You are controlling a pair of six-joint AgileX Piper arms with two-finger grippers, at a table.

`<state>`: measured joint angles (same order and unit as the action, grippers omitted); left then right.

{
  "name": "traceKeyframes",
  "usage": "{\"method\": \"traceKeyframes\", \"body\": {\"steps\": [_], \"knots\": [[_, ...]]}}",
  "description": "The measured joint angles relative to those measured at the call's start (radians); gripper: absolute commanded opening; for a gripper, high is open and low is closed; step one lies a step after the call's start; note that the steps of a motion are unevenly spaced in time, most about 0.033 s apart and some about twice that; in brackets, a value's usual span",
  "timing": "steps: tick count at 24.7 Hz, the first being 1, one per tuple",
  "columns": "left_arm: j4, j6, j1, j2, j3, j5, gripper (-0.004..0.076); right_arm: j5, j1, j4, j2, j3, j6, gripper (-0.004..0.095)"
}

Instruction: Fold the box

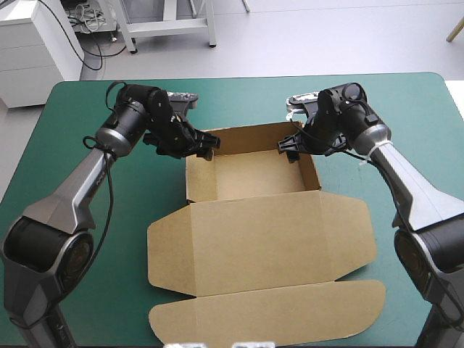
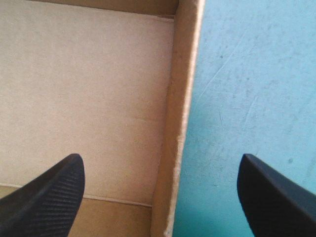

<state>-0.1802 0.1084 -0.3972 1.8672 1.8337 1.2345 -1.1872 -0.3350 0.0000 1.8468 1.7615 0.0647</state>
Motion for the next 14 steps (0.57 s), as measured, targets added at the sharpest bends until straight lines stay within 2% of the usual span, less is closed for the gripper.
{"method": "traceKeyframes", "body": {"steps": [2, 4, 5, 6, 7, 8, 9, 14], "knots": [[-0.001, -0.001, 0.000, -0.034, 0.036, 0.001, 0.0511, 0.000, 0.000, 0.000, -0.025, 0.001, -0.008, 0.0780], [0.000, -0.013, 0.000, -0.077, 0.056, 0.004, 0.0448, 0.000, 0.000, 0.000, -0.056, 0.001, -0.015, 0.0780], [0.002, -0.021, 0.000, -0.105, 0.061, 0.006, 0.0347, -0.001, 0.000, 0.000, -0.069, 0.001, -0.018, 0.0780], [0.003, -0.044, 0.000, -0.164, 0.066, 0.011, 0.0287, -0.003, 0.000, 0.000, -0.104, 0.001, -0.033, 0.0780], [0.003, -0.057, 0.000, -0.194, 0.068, 0.014, 0.0173, -0.003, 0.000, 0.000, -0.122, 0.001, -0.037, 0.0780], [0.007, -0.088, 0.000, -0.246, 0.069, 0.020, 0.0110, -0.002, 0.000, 0.000, -0.156, 0.001, -0.043, 0.0780], [0.008, -0.108, 0.000, -0.273, 0.069, 0.020, 0.0004, -0.002, 0.000, 0.000, -0.169, 0.001, -0.043, 0.0780], [0.013, -0.189, 0.000, -0.414, 0.046, 0.021, -0.0008, -0.002, 0.000, 0.000, -0.232, 0.002, -0.047, 0.0780]]}}
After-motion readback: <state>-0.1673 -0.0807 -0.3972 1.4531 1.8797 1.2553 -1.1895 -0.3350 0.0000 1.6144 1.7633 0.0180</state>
